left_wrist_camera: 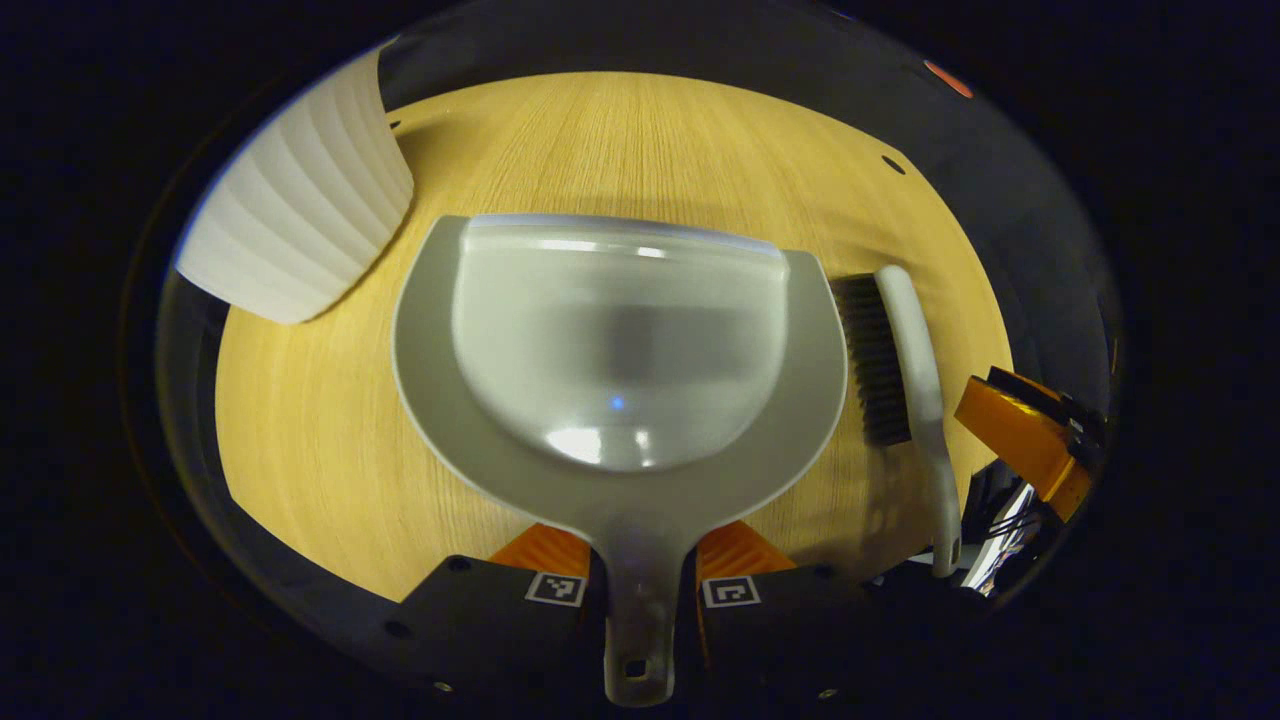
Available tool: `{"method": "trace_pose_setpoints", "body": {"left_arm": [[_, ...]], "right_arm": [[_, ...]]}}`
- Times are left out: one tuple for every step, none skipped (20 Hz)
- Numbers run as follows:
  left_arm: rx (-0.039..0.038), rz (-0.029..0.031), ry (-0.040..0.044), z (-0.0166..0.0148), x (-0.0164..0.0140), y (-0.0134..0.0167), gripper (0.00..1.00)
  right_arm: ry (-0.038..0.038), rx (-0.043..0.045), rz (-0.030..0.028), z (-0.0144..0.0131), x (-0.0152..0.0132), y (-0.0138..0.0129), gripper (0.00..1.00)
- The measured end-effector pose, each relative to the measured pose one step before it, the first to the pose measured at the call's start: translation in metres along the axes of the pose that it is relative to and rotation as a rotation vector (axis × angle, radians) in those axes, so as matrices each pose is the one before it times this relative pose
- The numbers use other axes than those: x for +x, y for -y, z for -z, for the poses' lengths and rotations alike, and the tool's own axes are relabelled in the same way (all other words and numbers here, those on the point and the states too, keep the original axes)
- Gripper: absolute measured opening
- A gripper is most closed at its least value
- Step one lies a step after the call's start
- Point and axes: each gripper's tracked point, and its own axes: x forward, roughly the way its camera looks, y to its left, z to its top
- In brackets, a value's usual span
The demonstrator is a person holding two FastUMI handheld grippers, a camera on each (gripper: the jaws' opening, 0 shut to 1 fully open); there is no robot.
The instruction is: Pick up the small broom and dustpan from the desktop, sweep the trash into the dustpan with the broom, and then empty the trash into the garbage bin.
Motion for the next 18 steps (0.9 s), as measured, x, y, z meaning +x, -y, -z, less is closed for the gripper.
{"method": "trace_pose_setpoints", "body": {"left_arm": [[-0.01549,0.00257,-0.01591,0.00324,0.00094,-0.00351,0.28],[-0.00788,0.01529,0.00271,-0.00119,-0.00361,-0.00195,0.28],[-0.00149,0.02238,0.00285,-0.00382,-0.00265,-0.00235,0.28],[-0.00523,0.00905,-0.01634,0.00222,-0.00143,-0.00521,0.28],[0.01388,0.00007,-0.00439,0.00497,0.00232,0.00410,0.28],[0.01638,-0.00237,0.01359,-0.00176,0.00366,-0.00097,0.31],[0.00423,0.00226,0.00038,0.00156,-0.00063,-0.00058,0.31],[0.00176,-0.00391,-0.00544,0.00322,-0.00222,-0.00084,0.33],[0.00545,0.00257,0.00730,-0.00074,-0.00362,0.00131,0.34],[0.00407,0.00175,0.01373,-0.00423,-0.00062,0.00126,0.38],[-0.00133,0.00673,0.00284,0.00032,-0.00433,0.00203,0.40],[0.00243,0.00494,0.00689,-0.00075,-0.00478,0.00196,0.49],[0.00356,0.00027,0.00720,0.00057,-0.00443,-0.00109,0.54],[-0.00084,0.00127,0.01256,-0.00069,-0.00442,-0.00031,0.61],[0.00356,0.00271,0.01512,-0.00144,-0.00535,0.00108,0.61],[0.01885,0.00556,0.01848,-0.00163,-0.00380,0.00034,0.65],[0.02614,-0.01347,0.05160,-0.00605,-0.00636,-0.00325,0.67],[0.02301,-0.01629,0.06283,-0.00823,-0.00065,-0.00568,0.69]], "right_arm": [[-0.01206,0.00224,-0.00005,0.00466,0.00013,0.00089,0.95],[-0.00697,0.00593,-0.00603,0.00221,0.00050,-0.00199,0.95],[-0.00219,0.00102,0.00391,0.00066,0.00023,0.00073,0.95],[0.00026,-0.00021,-0.00033,0.00197,0.00030,-0.00014,0.95],[0.00120,0.00086,0.00283,0.00013,-0.00044,0.00010,0.95],[0.00123,0.00120,-0.00397,-0.00119,-0.00044,-0.00043,0.95],[-0.00199,0.00117,0.00079,-0.00013,-0.00023,-0.00029,0.95],[0.00321,-0.00033,-0.00214,-0.00145,-0.00051,-0.00053,0.95],[-0.00081,-0.00020,-0.00110,-0.00108,-0.00010,0.00018,0.95],[-0.00157,0.00031,0.00071,0.00187,0.00269,0.00082,0.95],[-0.00069,0.00443,-0.00258,-0.00020,-0.00020,0.00079,0.95],[0.00979,0.00472,-0.00017,-0.00245,-0.00307,0.00023,0.95],[0.01596,0.00146,0.00374,-0.00549,-0.00615,0.00081,0.95],[0.02321,-0.00003,0.01058,-0.00715,-0.00526,0.00370,0.95],[0.02700,0.00005,0.00894,-0.00815,-0.00531,0.00302,0.95],[0.02585,0.00178,0.00907,-0.00646,-0.00423,0.00227,0.95],[0.02792,0.00398,0.01012,-0.00845,-0.00573,0.00290,0.95],[0.02690,0.00490,0.00659,-0.00707,-0.00522,0.00309,0.95]]}}
